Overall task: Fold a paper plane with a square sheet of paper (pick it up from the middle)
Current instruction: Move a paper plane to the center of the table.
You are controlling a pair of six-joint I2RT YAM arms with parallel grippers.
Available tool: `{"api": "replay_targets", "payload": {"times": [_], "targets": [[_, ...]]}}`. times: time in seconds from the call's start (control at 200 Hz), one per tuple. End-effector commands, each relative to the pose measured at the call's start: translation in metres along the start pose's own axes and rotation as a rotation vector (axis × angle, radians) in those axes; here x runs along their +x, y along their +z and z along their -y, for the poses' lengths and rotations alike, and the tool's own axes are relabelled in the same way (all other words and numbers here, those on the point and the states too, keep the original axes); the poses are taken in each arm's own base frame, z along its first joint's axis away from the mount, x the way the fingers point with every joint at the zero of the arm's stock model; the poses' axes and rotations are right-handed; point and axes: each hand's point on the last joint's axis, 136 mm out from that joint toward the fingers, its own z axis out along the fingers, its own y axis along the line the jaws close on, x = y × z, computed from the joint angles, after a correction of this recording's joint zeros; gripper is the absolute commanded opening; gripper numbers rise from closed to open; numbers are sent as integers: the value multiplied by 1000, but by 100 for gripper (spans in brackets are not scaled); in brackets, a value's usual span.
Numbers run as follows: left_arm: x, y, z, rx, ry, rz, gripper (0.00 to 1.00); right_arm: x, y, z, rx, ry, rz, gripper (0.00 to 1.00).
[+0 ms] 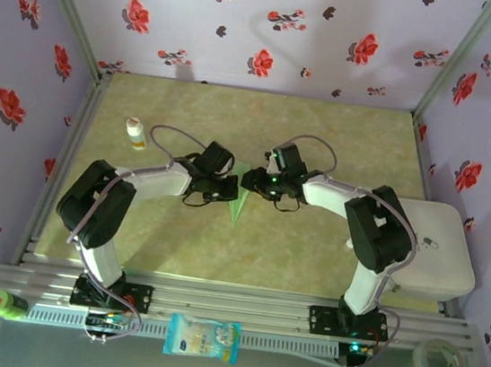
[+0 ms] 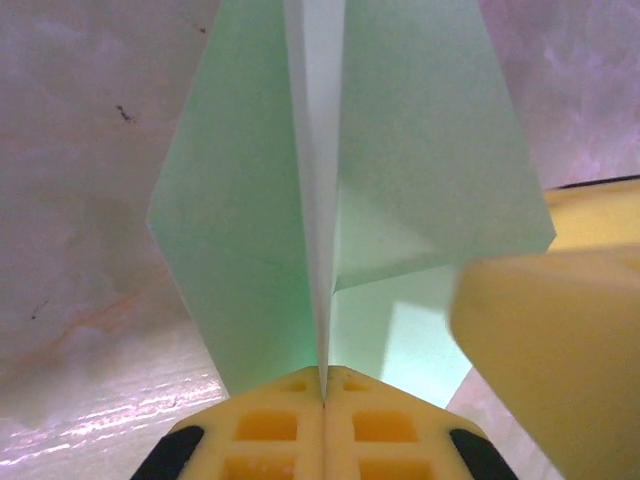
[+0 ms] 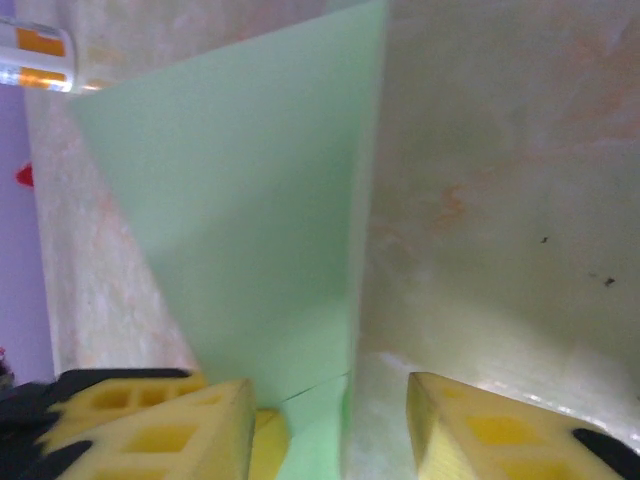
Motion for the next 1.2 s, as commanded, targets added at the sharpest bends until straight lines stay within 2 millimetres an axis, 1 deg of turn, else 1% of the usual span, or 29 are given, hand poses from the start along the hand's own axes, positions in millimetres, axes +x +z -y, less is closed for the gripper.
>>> {"api": "replay_targets", "payload": {"times": [0.0,0.03,0.105,0.205,0.395,0.52,0.6,0.805,0.93,1.01,1.06,1.12,1.195], "targets": [[5,2,-9,-92,59,-34,4,6,12,6,6,60,-44,35],[7,3,-9,-108,68,-42,4,6,13,8,11,63,-43,32],[8,4,-12,-147,84,-54,4,8,16,14,14,78,-38,21],[11,9,-13,-175,101,-79,5,12,23,15,-15,95,-53,13],[15,18,-8,-189,115,-108,9,15,28,18,-40,115,-52,7],[17,23,-4,-184,119,-118,16,18,29,21,-34,119,-59,6],[18,27,-2,-169,114,-129,18,18,29,22,-30,120,-58,6],[20,31,-1,-154,104,-131,20,19,30,25,-23,123,-57,6],[23,35,-6,-169,100,-142,15,18,29,23,-26,121,-56,7],[22,37,-11,-199,96,-139,11,15,25,21,-22,112,-50,9],[22,36,-17,-231,95,-133,10,11,18,20,-8,100,-37,14],[20,35,-24,-276,97,-125,9,3,5,23,30,80,0,27],[17,33,-30,-322,104,-116,9,-8,-16,33,102,62,52,32]]}}
